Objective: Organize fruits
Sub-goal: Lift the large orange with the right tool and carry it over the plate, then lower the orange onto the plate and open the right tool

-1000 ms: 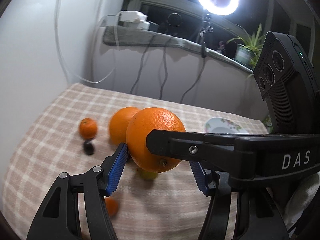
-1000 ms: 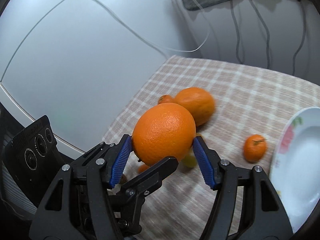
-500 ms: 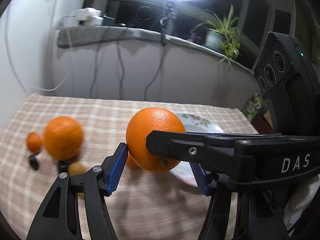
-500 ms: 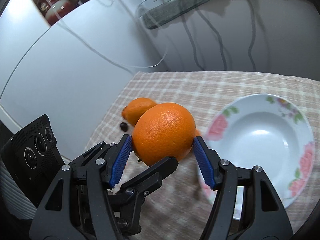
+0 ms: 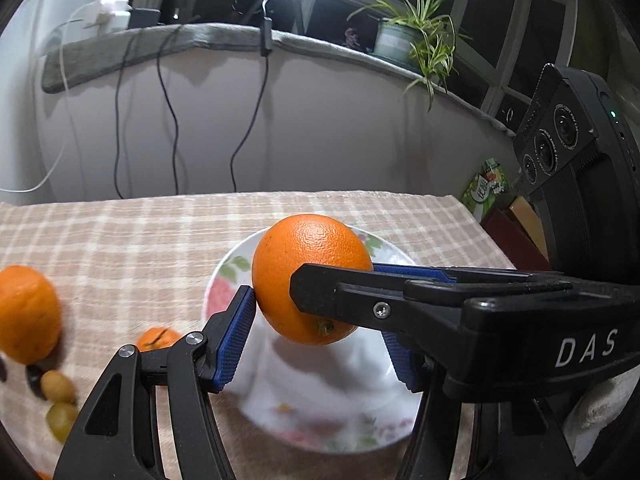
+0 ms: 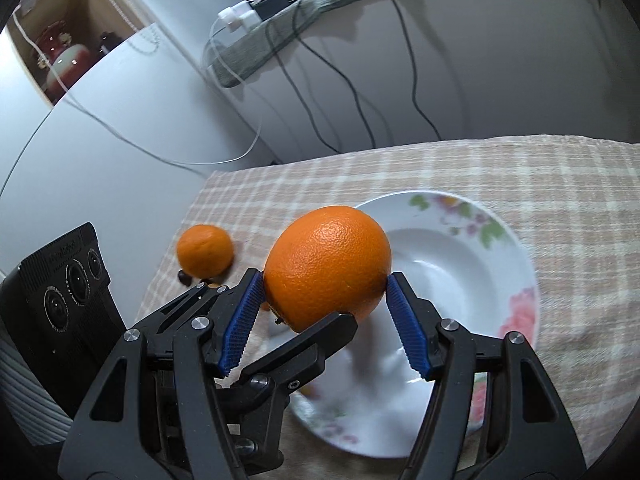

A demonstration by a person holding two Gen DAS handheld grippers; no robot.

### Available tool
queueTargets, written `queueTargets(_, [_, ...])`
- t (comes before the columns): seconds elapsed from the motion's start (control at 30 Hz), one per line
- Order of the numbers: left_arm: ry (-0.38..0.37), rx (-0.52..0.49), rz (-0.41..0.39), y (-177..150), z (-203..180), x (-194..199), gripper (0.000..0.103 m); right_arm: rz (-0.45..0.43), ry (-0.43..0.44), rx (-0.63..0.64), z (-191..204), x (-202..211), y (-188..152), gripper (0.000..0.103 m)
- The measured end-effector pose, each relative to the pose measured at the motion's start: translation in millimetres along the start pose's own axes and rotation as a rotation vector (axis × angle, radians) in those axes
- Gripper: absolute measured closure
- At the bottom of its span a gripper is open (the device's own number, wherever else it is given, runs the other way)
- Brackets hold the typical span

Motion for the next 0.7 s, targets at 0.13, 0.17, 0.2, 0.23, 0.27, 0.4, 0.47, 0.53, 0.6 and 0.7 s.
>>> queueTargets(0.13, [-0.026, 0.008, 0.023, -1, -4, -13, 0.042, 0.005, -0.025, -0.009, -12, -2, 3, 0.036])
queueTargets(0.17, [-0.029, 0.008, 0.028, -1, -4, -15, 0.042, 0.007, -0.03, -0.01, -13, -3, 3, 0.036])
queueTargets(0.2, [-0.031, 0.008, 0.031, -2, -5, -16, 0.042, 0.008, -0.035, -0.01, -16, -4, 3, 0.036])
queueTargets(0.23, [-0.033, 0.009, 0.034, -3, -5, -18, 0.042, 0.01, -0.038, -0.011, -18, -4, 4, 0.036])
queueTargets(0.27, [-0.035, 0.009, 0.038, -3, -5, -20, 0.042, 0.012, -0.042, -0.014, -19, -5, 4, 0.036])
queueTargets(0.4, [-0.034, 0.006, 0.052, -5, -5, -26, 0.042, 0.019, -0.058, -0.01, -22, -7, 4, 0.036])
queueTargets(0.47, [-0.032, 0.003, 0.059, -6, -5, -28, 0.042, 0.022, -0.067, -0.008, -23, -10, 3, 0.036])
queueTargets(0.53, [-0.031, 0.003, 0.06, -4, -5, -30, 0.042, 0.019, -0.066, -0.009, -24, -9, 3, 0.036])
queueTargets(0.6, [-0.032, 0.002, 0.064, -3, -6, -31, 0.042, 0.017, -0.064, -0.013, -24, -10, 4, 0.036])
queueTargets(0.7, [-0.031, -0.007, 0.07, -3, -6, -32, 0.041, 0.013, -0.069, -0.007, -24, -9, 4, 0.036])
Point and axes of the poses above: each gripper's, at about its wrist camera, not at the fingertips, and x roughly against the way its jaws point, z to its left, y to its top, the point moved 10 cm from there along -x, roughly the way its jaws point, and after that the axes turned 10 degrees about -x, right-handed, at the moved point
